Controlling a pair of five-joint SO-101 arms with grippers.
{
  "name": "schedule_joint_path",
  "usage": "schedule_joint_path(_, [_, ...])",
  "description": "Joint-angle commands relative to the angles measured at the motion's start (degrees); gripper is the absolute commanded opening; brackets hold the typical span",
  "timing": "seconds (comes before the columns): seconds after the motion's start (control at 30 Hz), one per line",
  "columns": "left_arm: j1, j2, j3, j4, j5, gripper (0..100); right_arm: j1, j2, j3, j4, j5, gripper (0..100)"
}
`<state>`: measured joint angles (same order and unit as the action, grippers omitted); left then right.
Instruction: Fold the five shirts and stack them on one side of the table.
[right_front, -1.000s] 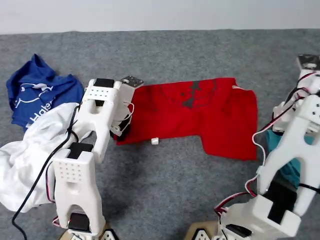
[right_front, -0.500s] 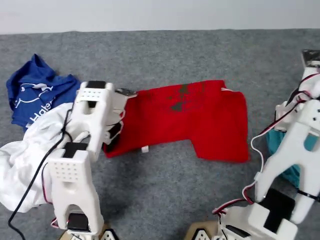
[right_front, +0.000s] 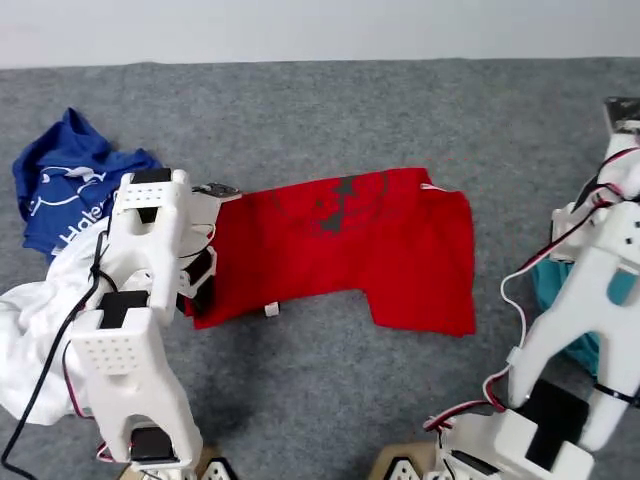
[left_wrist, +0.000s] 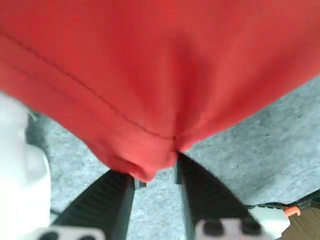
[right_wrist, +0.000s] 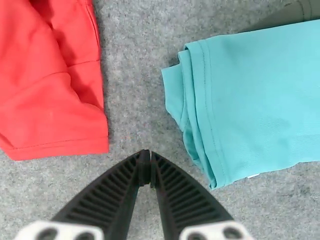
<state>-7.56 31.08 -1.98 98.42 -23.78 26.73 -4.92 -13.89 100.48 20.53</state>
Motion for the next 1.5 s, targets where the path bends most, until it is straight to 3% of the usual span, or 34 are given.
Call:
schedule_joint_path(0.0, [0.9, -3.7, -0.4, 2.0, -0.4, 15, 0.4, -2.1, -0.2, 2.2, 0.7, 0.9])
schedule_joint_path(0.27, [1.1, -17.2, -0.2, 2.0, -0.4, 15, -3.9, -2.2, 4.3, 2.2, 3.3, 0.9])
schedule_joint_path(0.5, [0.7, -29.7, 0.0, 1.9, -0.1, 10, -16.5, -0.6, 5.6, -0.7, 2.5, 0.9])
schedule_joint_path(0.63, [0.6, -30.7, 0.1, 1.9, -0.1, 0, -23.4, 6.2, 5.5, -3.9, 2.5, 0.9])
schedule_joint_path(0.77, [0.4, -31.2, 1.2, 1.9, 2.8, 0, -29.4, 14.1, 5.2, -9.0, 2.5, 0.9])
schedule_joint_path(1.0, [-6.6, -31.1, 1.4, 0.3, 8.0, 0, -38.3, 22.9, 5.2, -16.7, 2.6, 0.9])
schedule_joint_path(1.23, [-9.9, -30.9, 1.4, -1.4, 8.0, 0, -38.3, 31.3, 5.4, -19.5, 3.0, 0.9])
schedule_joint_path(1.47, [-9.8, -31.1, 1.3, -1.8, 8.0, 0, -31.9, 36.7, 5.3, -14.5, 3.5, 0.9])
